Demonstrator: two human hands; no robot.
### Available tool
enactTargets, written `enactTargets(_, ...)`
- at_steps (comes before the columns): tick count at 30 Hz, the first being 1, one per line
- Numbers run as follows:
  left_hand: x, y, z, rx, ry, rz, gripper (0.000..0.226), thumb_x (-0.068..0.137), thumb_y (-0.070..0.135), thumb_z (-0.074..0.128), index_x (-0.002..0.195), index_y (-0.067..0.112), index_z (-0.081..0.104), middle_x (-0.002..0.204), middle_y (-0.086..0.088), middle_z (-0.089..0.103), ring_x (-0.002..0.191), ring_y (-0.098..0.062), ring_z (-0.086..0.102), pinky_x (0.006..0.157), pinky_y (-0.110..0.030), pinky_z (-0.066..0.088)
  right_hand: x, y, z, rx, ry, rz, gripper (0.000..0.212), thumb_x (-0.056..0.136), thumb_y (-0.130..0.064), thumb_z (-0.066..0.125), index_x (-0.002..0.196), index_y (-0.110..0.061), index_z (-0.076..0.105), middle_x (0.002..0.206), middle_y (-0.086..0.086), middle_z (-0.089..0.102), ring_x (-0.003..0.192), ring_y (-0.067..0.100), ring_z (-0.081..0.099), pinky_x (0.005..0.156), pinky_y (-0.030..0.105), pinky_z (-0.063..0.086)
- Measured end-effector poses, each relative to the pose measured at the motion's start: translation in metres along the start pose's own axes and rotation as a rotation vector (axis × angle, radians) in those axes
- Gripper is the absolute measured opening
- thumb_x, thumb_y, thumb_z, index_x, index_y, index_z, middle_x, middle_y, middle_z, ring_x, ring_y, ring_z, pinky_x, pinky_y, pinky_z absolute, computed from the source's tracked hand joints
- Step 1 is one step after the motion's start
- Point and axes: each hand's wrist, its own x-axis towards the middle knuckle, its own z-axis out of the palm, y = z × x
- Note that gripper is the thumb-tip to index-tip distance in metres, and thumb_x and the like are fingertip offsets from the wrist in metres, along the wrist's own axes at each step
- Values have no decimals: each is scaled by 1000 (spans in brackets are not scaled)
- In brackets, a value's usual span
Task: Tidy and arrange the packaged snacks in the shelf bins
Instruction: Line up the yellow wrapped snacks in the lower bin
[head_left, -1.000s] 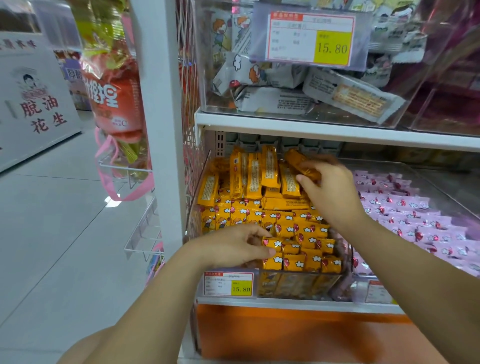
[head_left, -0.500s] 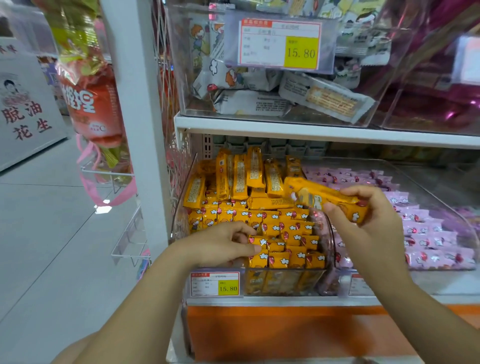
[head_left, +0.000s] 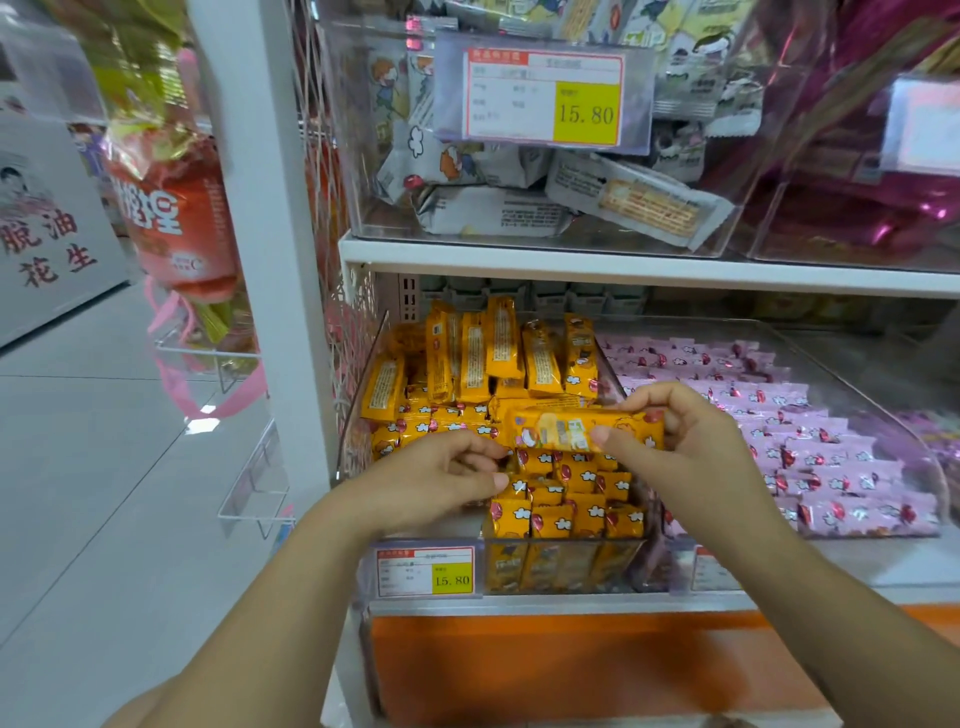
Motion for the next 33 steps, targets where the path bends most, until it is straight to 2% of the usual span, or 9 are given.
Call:
enactTargets(6,0,2,-1,-144,64,-50,45,92,10,60,132,19,41,92,0,63,98,-16,63,78,-28,56,14,-12,22,-274,-37,-216,37,76,-24,77,93,-38,48,95,-19,62,79,5,63,67,24,55)
enactTargets(11,0,0,1,-163,52,-109,58,94,5,55,144,15,29,98,-4,60,99,-21,65,84,-34,54,27,-9,38,-577,-173,-463,42,84,-25,70,125,-23,60,116,-8,59,101,4,53,86,11,38)
enactTargets(15,-1,2,2,-101,46,-120,43,96,6,51,138,11,42,100,3,59,88,-8,63,72,-15,52,29,-2,47,-750,-308,-504,47,90,-22,64,135,-22,52,122,-4,56,109,14,54,91,26,42)
enactTargets(17,0,2,0,-72,74,-123,33,97,7,49,130,11,50,103,0,63,90,-10,64,78,-19,52,27,5,51,-801,-371,-482,48,91,-23,61,138,-23,49,124,-2,58,112,16,54,92,27,42)
enactTargets(22,-3,7,1,-113,38,-153,24,100,25,45,119,18,57,107,2,66,91,-5,65,76,-17,53,29,20,52,-812,-387,-596,15,81,-11,72,95,-16,72,97,0,71,92,21,63,79,36,53)
enactTargets(24,-3,6,4,-50,21,-164,24,99,34,44,114,22,58,112,-1,66,93,-6,65,82,-23,54,31,28,53,-862,-408,-677,24,63,1,83,77,-18,75,84,-1,73,78,23,66,63,42,58)
enactTargets(27,-2,7,6,-11,0,-164,31,99,35,44,124,21,54,116,-5,64,99,-10,65,87,-27,53,33,27,50,-893,-441,-670,30,63,4,82,83,-18,77,88,0,74,81,25,66,65,43,58)
enactTargets(30,-2,7,4,-6,-28,-162,41,99,34,45,138,20,43,119,-4,63,103,-14,65,87,-29,53,34,14,43,-702,-317,-558,19,88,-9,64,102,-16,73,104,-1,71,101,20,62,87,39,51)
enactTargets(33,-2,5,3,15,-51,-168,44,98,36,46,141,24,39,121,-3,63,104,-15,65,91,-33,53,42,7,43,-657,-127,-548,32,88,-15,63,120,-19,64,125,0,59,116,19,51,95,33,42)
